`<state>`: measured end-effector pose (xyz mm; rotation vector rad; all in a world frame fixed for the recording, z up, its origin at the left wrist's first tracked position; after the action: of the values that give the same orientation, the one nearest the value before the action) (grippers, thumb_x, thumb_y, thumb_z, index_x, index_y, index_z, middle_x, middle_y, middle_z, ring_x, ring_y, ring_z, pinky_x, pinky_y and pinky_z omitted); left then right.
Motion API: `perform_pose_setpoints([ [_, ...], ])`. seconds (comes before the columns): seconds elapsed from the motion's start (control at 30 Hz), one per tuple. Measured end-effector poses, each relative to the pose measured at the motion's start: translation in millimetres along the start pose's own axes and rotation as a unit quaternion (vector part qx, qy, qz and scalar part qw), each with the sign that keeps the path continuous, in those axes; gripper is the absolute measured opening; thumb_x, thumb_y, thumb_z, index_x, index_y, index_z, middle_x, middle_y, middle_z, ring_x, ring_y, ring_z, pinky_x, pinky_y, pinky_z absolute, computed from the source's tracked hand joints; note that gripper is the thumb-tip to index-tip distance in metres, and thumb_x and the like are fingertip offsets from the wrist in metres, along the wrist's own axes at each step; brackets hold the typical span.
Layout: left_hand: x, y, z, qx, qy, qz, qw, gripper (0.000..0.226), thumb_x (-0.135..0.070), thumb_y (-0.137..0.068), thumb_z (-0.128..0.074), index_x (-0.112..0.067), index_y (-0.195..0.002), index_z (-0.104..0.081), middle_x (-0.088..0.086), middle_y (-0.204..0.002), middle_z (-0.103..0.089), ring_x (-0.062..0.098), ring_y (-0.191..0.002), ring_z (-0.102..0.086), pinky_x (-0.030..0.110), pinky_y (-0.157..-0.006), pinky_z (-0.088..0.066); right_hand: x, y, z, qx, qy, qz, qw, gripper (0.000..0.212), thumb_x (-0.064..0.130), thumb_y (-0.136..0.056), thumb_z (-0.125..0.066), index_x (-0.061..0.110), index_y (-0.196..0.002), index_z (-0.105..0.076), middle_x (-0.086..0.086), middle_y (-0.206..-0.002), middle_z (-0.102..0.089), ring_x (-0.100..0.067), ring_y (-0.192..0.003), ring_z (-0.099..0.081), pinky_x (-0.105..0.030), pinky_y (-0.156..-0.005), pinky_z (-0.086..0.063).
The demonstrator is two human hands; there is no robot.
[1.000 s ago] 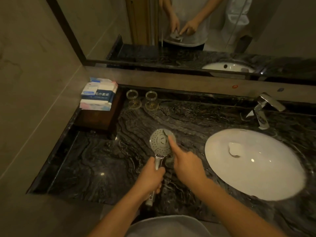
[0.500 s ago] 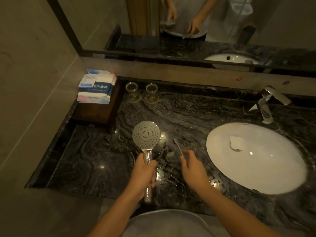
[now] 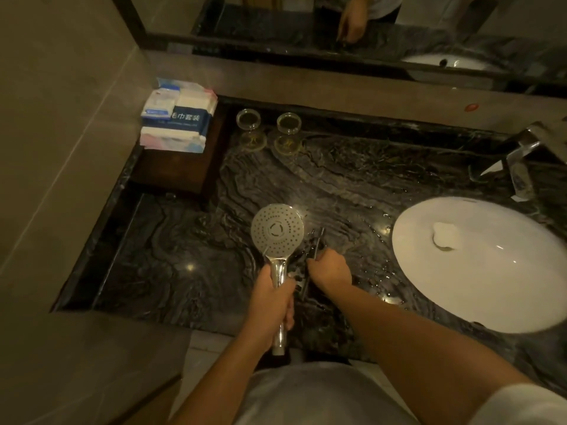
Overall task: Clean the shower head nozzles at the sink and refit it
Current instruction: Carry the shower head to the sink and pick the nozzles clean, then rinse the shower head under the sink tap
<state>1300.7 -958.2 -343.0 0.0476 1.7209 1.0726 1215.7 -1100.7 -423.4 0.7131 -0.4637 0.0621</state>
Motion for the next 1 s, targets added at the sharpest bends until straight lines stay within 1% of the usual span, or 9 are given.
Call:
perform_pose_setpoints([
  [0.13, 12, -8, 10, -0.001, -0.004, 0.013, 1.000, 0.012, -0.002, -0.099, -0.051, -0.013, -0.096, -0.046, 0.004, -0.053, -0.045, 0.016, -0.038, -0.039, 0.024, -0.036, -0.032, 8, -12, -11, 0.001, 0.024, 0.001, 1.000, 0.026, 0.033, -0.091, -0.061, 0.008, -0.089, -0.067, -0.009, -0.087, -0.068, -0.026, -0.080, -0.067, -0.036, -0.068, -0.055],
  [0.23, 17, -12, 18, 0.009, -0.010, 0.017, 1.000, 0.012, -0.005, -0.100, -0.052, -0.015, -0.098, -0.047, 0.003, -0.054, -0.046, 0.016, -0.040, -0.041, 0.025, -0.038, -0.033, 12, -16, -17, -0.007, 0.022, 0.004, 1.000, 0.034, 0.041, -0.090, -0.064, 0.007, -0.085, -0.067, -0.009, -0.081, -0.069, -0.027, -0.075, -0.069, -0.042, -0.071, -0.060],
  [0.37, 18, -8, 26, 0.025, -0.025, 0.027, 0.999, 0.010, -0.004, -0.098, -0.052, -0.014, -0.101, -0.049, 0.002, -0.055, -0.046, 0.015, -0.041, -0.041, 0.026, -0.038, -0.033, 11, -5, -10, -0.013, 0.017, 0.001, 1.000, 0.043, 0.053, -0.086, -0.066, 0.010, -0.081, -0.065, -0.005, -0.071, -0.066, -0.021, -0.063, -0.064, -0.037, -0.063, -0.058],
  [0.5, 12, -3, 27, 0.056, -0.048, 0.027, 0.997, 0.012, -0.006, -0.098, -0.053, -0.016, -0.097, -0.050, 0.003, -0.056, -0.047, 0.016, -0.041, -0.040, 0.026, -0.039, -0.032, -8, 22, 8, -0.036, -0.069, 0.005, 0.997, 0.031, 0.043, -0.086, -0.069, 0.013, -0.093, -0.063, -0.004, -0.087, -0.068, -0.022, -0.083, -0.066, -0.041, -0.078, -0.056],
  [0.63, 12, 0, 12, 0.088, -0.105, 0.015, 0.990, 0.013, -0.007, -0.099, -0.055, -0.017, -0.094, -0.048, 0.004, -0.055, -0.047, 0.016, -0.039, -0.040, 0.024, -0.038, -0.032, -57, 68, 42, -0.092, -0.141, -0.011, 0.986, 0.018, 0.030, -0.087, -0.068, 0.017, -0.096, -0.059, 0.002, -0.083, -0.065, -0.017, -0.079, -0.063, -0.027, -0.067, -0.049],
  [0.7, 14, 3, -5, 0.111, -0.132, 0.014, 0.985, 0.012, -0.005, -0.099, -0.053, -0.016, -0.098, -0.047, 0.002, -0.054, -0.047, 0.015, -0.039, -0.040, 0.024, -0.037, -0.032, -88, 93, 62, -0.114, -0.157, -0.015, 0.981, 0.015, 0.026, -0.087, -0.068, 0.016, -0.095, -0.058, 0.001, -0.082, -0.064, -0.018, -0.078, -0.062, -0.030, -0.067, -0.050],
  [0.8, 21, 14, -41, 0.146, -0.159, 0.006, 0.976, 0.014, -0.004, -0.099, -0.051, -0.017, -0.100, -0.047, 0.001, -0.053, -0.048, 0.016, -0.040, -0.041, 0.026, -0.038, -0.033, -137, 118, 87, -0.150, -0.125, -0.007, 0.981, 0.013, 0.029, -0.087, -0.067, 0.020, -0.090, -0.058, 0.001, -0.079, -0.063, -0.016, -0.075, -0.062, -0.039, -0.071, -0.054],
  [0.9, 37, 29, -88, 0.178, -0.194, -0.005, 0.965, 0.016, -0.005, -0.100, -0.053, -0.020, -0.101, -0.048, 0.001, -0.055, -0.050, 0.016, -0.041, -0.043, 0.028, -0.038, -0.035, -182, 139, 113, -0.201, -0.024, 0.020, 0.979, 0.017, 0.040, -0.087, -0.063, 0.027, -0.085, -0.053, 0.007, -0.078, -0.058, -0.014, -0.072, -0.057, -0.036, -0.062, -0.050],
  [1.0, 61, 53, -142, 0.208, -0.218, -0.009, 0.953, 0.017, -0.005, -0.100, -0.053, -0.022, -0.102, -0.048, 0.001, -0.055, -0.051, 0.016, -0.040, -0.043, 0.029, -0.039, -0.037, -235, 157, 139, -0.245, 0.039, 0.044, 0.968, 0.017, 0.039, -0.087, -0.062, 0.023, -0.091, -0.056, 0.003, -0.087, -0.057, -0.019, -0.080, -0.057, -0.034, -0.062, -0.046],
])
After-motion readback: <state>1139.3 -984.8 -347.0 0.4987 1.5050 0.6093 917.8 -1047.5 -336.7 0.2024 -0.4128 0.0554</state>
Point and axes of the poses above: each hand's wrist, its own y-axis away from the middle knuckle, its own z-axis out of the back of the hand, x = y × z, the point moved 5 cm from there along -y, towards the middle knuckle
